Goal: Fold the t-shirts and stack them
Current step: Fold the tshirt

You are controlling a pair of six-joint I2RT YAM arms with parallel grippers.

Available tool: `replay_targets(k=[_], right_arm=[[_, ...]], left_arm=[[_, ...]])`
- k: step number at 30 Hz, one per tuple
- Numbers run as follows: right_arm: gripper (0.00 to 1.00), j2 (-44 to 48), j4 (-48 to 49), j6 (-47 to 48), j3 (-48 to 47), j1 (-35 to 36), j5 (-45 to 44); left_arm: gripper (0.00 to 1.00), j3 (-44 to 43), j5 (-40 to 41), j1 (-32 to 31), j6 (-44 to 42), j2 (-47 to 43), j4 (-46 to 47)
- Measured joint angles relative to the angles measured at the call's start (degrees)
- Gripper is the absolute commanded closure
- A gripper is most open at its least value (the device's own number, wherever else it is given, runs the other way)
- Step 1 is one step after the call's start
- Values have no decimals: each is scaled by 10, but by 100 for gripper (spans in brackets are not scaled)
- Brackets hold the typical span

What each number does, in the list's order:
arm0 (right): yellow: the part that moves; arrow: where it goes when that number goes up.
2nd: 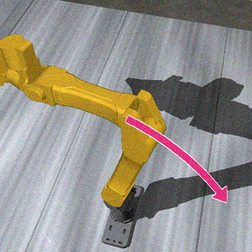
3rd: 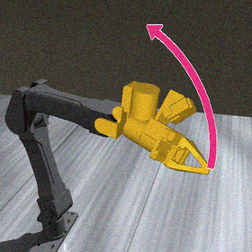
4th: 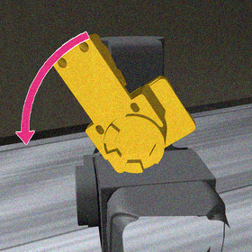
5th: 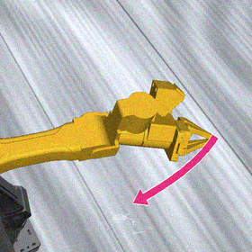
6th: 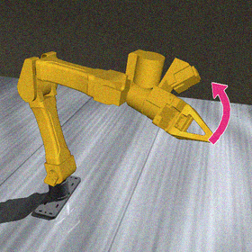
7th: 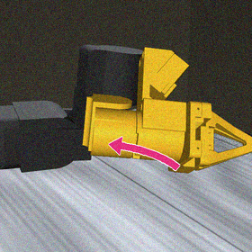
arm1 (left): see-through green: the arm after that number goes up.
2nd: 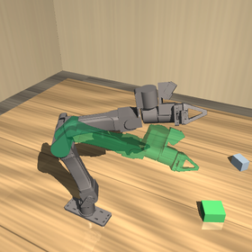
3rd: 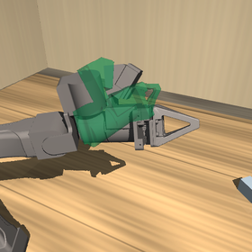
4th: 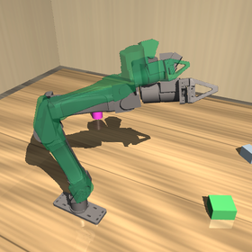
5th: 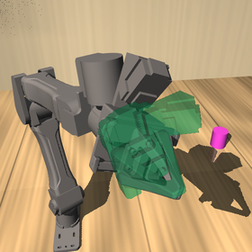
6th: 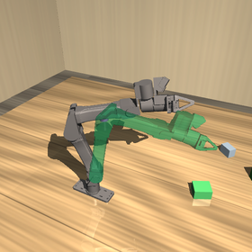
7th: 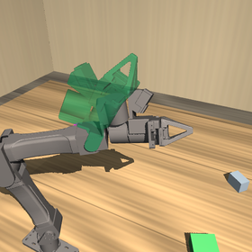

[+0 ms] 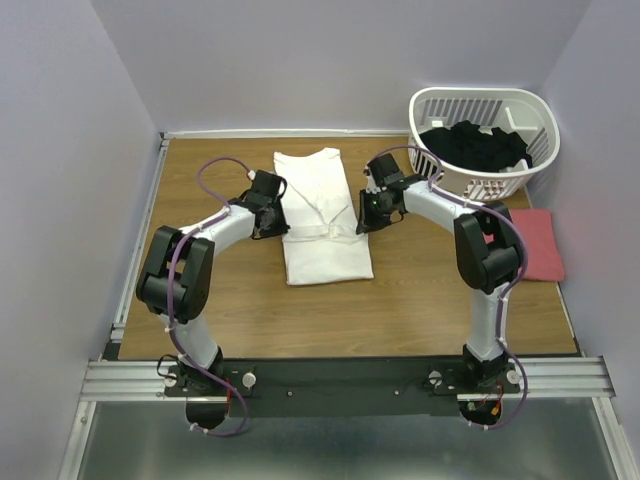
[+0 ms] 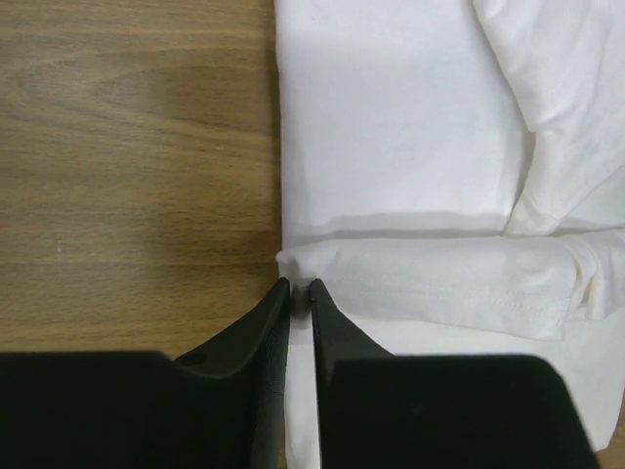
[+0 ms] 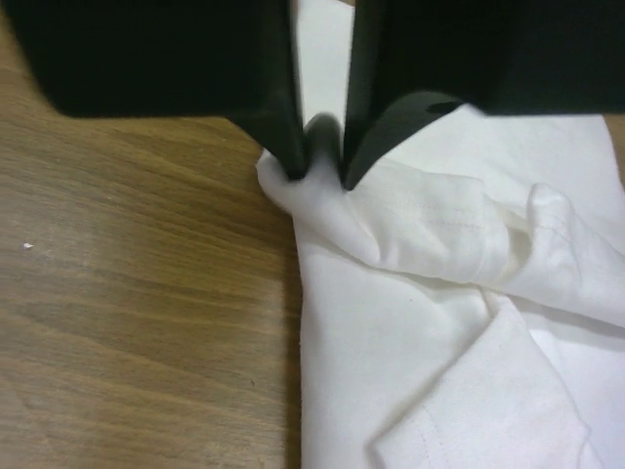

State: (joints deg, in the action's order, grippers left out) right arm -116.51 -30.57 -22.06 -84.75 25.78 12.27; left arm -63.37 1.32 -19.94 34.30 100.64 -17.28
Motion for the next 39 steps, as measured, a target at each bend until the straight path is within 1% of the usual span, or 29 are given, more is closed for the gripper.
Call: replay_targets(k=[1,3,6,7,9,11,12,13,14,15,16,17,18,19,21,27,29,33,39], right_arm=[[60,-1,0,1,0,0,-2],[54,0,1,5,0,0,-8],[53,9,0,8,0,0,-14],[53,14,0,9,1,0,-17],[53,37,0,9,10,5,-29],[56,66,1,9,16,12,-42],[57,77,3,9,19,17,-44],[58,90,8,8,23,25,-46],[64,104,15,7,29,35,-46],[67,113,23,7,35,44,-45],[70,117,27,5,39,50,-45],[74,120,37,4,47,57,-43],[76,121,44,2,53,66,-40],[77,119,50,2,58,71,-37],[81,110,62,-4,69,78,-30],[82,71,84,-14,81,78,-12],[83,60,92,-15,81,78,-10],[84,37,101,-15,76,78,-9],[84,-13,108,-12,32,78,-21]], left_arm=[[58,2,5,0,1,0,1],[49,4,13,2,4,-4,4],[37,17,28,3,8,-33,4],[31,23,32,3,10,-46,4],[30,38,45,-2,18,-97,1],[30,49,58,-13,26,-149,1],[30,57,65,-26,33,-177,5],[35,61,69,-37,37,-194,7],[39,71,72,-56,46,-216,13],[43,76,73,-75,52,-228,17],[54,84,73,-95,59,-235,24],[59,92,72,-115,73,-236,35],[64,98,70,-128,73,-232,40],[75,106,66,-141,82,-223,49],[77,122,63,-155,95,-196,65],[77,137,52,-163,111,-101,90],[77,137,49,-168,111,-83,96],[77,137,38,-179,112,-59,101],[77,153,32,-181,116,-62,123]])
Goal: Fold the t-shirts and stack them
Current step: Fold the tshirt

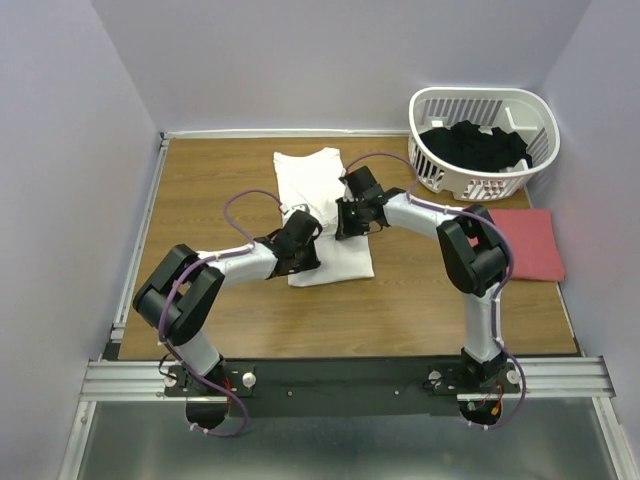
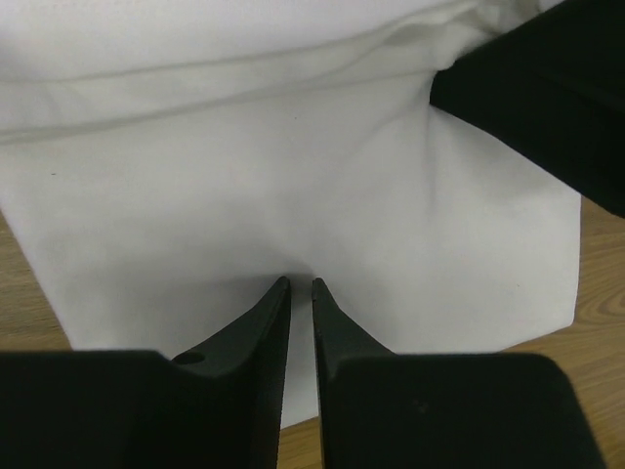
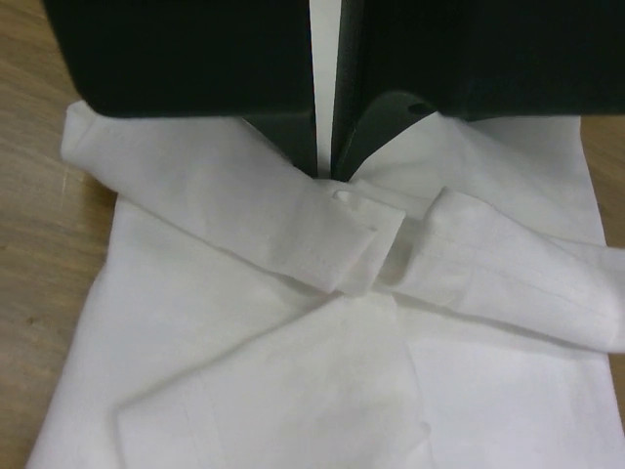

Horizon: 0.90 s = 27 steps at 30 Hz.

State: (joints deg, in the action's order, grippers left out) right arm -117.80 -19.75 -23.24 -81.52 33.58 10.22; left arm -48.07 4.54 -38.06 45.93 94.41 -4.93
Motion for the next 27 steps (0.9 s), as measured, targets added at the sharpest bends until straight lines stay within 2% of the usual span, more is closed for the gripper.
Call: replay_targets(k=[8,13,15,20,27], right_arm=[[82,-54,2,25,-98,-4,-37],[79,-71,6,44,-157,-16,-64],[77,-61,11,49,-157,-20,-68],[77,29,23,50,-65,-30,-51],[75,186,112,-5,163,-31,82]], left_arm=[[77,21,-3,-3,2,-16,10],[76,63,-7,-8,9,-63,-2],[73,83,-8,-9,14,-91,-16],[67,103,-8,-10,33,-167,-51],[66,107,-11,14,46,-221,-47]])
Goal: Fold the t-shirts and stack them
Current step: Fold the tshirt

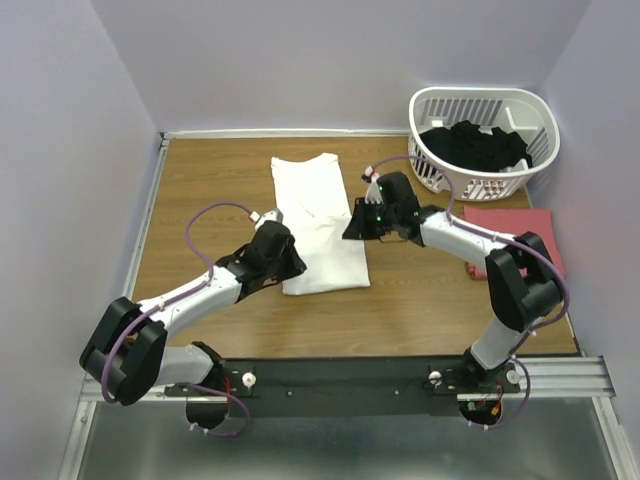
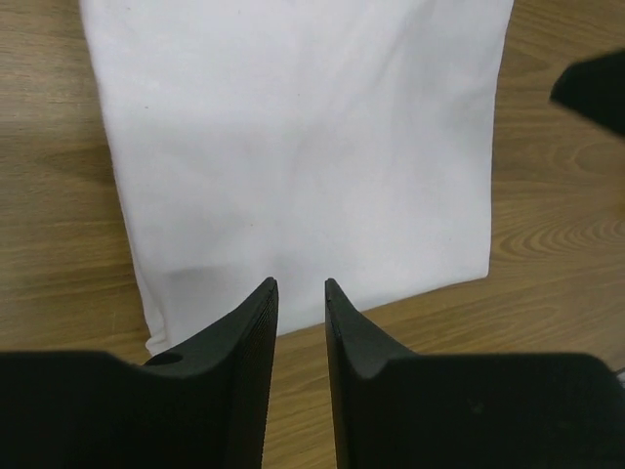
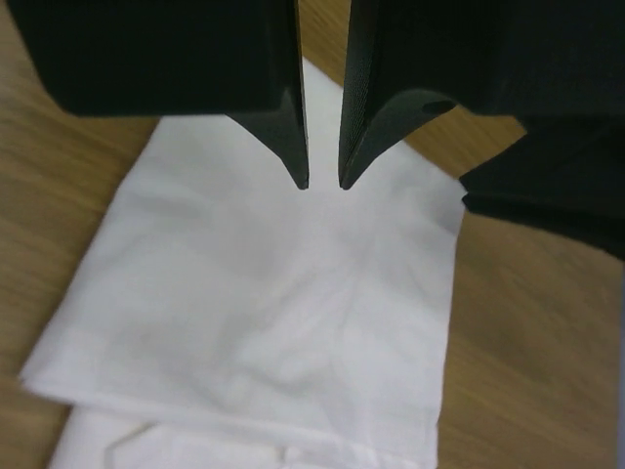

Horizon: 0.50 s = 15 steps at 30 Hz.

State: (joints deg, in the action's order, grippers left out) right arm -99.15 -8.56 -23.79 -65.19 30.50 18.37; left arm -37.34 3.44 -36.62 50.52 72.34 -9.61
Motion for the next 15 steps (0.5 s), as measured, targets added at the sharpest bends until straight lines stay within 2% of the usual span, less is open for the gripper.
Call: replay_targets(k=[4,9,13,15], right_arm=[[75,48,95,-63,140,-3,90],[75,33,276,-158,313,-39,182],[75,-10,397,-218,363,-78,242],[74,-14,425,-227,376,-87,250]], left_arm=[[67,35,-12,15,3,-10,20],[69,97,-47,64,5,5,47],[72,107,-92,97,3,23,93],[72,114,-106,104,3,23,106]])
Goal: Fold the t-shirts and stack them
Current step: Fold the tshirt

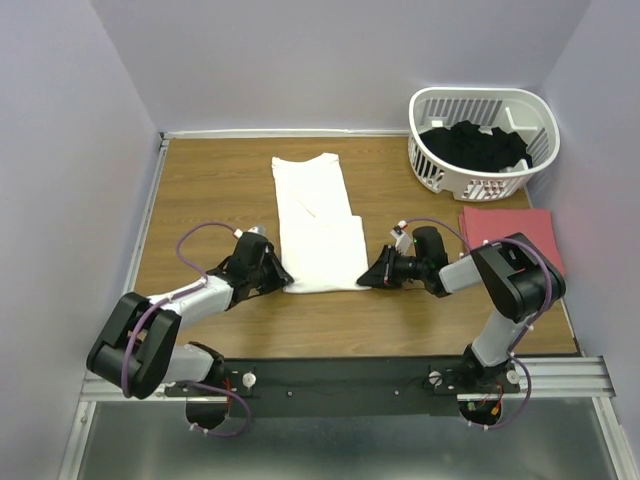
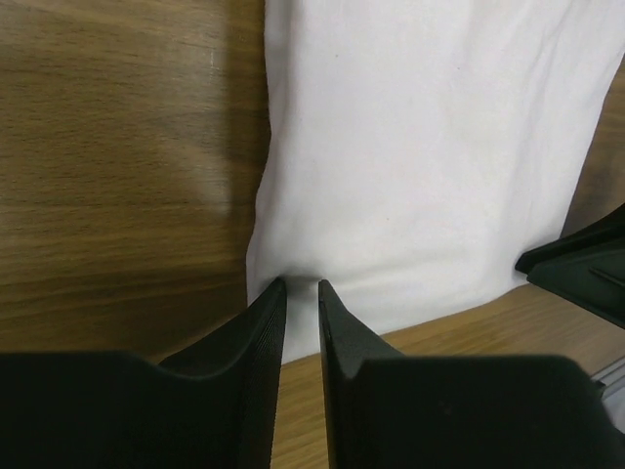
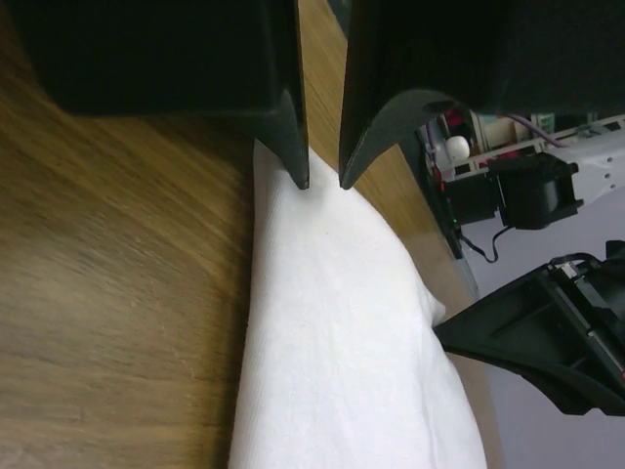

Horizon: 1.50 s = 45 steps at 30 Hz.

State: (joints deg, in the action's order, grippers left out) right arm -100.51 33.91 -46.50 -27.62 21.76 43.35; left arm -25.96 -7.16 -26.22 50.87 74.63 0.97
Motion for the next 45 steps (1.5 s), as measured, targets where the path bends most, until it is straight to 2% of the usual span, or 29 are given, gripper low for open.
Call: replay_targets(k=[3,7,10,13,14,19,25,29,32,36,39,42,45], right_arm=[[68,7,25,-7,20,-9,6],[60,34,26,-20,29,-15,16],[55,61,27,-34,17,-4,22],[55,68,33,-51,-23,43,22],[55,60,41,-61,-43,63,22],[55,-36,134,-116,-133,142,22],[55,-170,170,-155,-158,176,10],[53,-191,195,-168,-151,176,12],[52,-183,198,-168,-141,176,9],[52,-117,165,-157,-117,168,1],[51,-45,108,-127,-110,142,-4],[40,29,-7,-55,-119,104,-40],[38,88,-157,13,-135,94,-119]], left_arm=[[72,6,-1,4,0,-14,-6],[69,11,8,10,-1,-80,-61],[56,-3,26,11,-5,-133,-105],[46,-28,52,11,-9,-177,-133],[42,-35,62,11,-11,-191,-139],[39,-52,101,11,-17,-240,-145],[33,-31,103,11,-18,-244,-144],[28,-19,101,11,-17,-244,-145],[30,-19,101,11,-17,-244,-146],[40,-19,95,8,-10,-243,-144],[43,-19,78,-4,-2,-229,-137],[42,-21,74,-20,1,-202,-142],[38,-36,81,-29,2,-181,-169]])
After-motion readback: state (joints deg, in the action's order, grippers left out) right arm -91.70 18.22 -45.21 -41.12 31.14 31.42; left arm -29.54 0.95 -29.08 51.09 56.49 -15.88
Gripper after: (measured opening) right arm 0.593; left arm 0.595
